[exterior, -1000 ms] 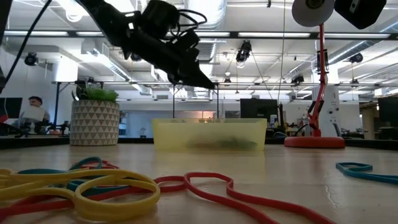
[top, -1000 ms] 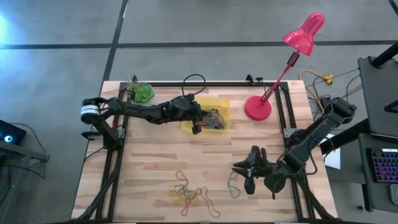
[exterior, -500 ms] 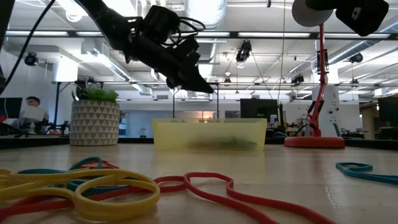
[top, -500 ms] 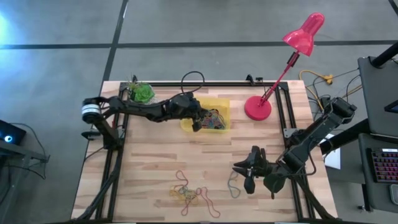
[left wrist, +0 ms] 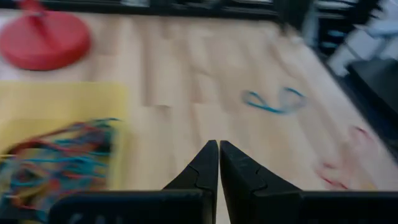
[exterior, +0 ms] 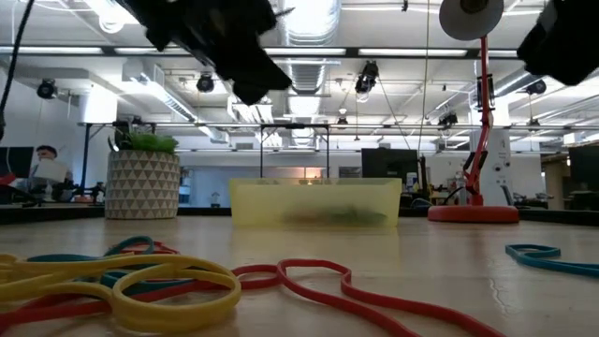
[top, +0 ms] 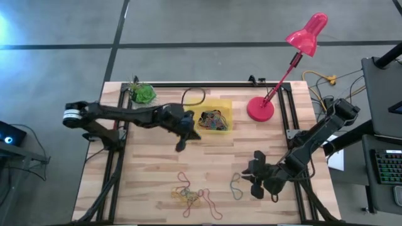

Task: Pick and place rubber bands into bin
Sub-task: Put the blue rubber band into the yellow bin

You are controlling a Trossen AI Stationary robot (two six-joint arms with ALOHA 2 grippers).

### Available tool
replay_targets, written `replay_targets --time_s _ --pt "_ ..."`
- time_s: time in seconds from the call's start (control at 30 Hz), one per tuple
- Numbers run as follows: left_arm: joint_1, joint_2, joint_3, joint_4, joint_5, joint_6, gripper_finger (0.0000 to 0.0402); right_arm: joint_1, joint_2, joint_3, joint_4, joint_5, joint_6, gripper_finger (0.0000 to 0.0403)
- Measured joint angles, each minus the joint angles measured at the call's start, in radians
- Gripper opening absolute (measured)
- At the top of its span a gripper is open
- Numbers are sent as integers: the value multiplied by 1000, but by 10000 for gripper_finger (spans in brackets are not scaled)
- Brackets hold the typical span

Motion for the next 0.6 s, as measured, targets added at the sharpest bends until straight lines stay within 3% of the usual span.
replay_targets --time_s 0.27,0.4,0.6 --pt "-214 -106 -22 -220 5 -2 0 -18 73 -6 68 -89 -52 119" --pt "-301 -115 -74 -249 -13 -47 0 -36 126 -6 122 -114 -51 147" --pt "-388 -66 -137 -246 -142 -52 0 -52 176 -5 153 -134 4 173"
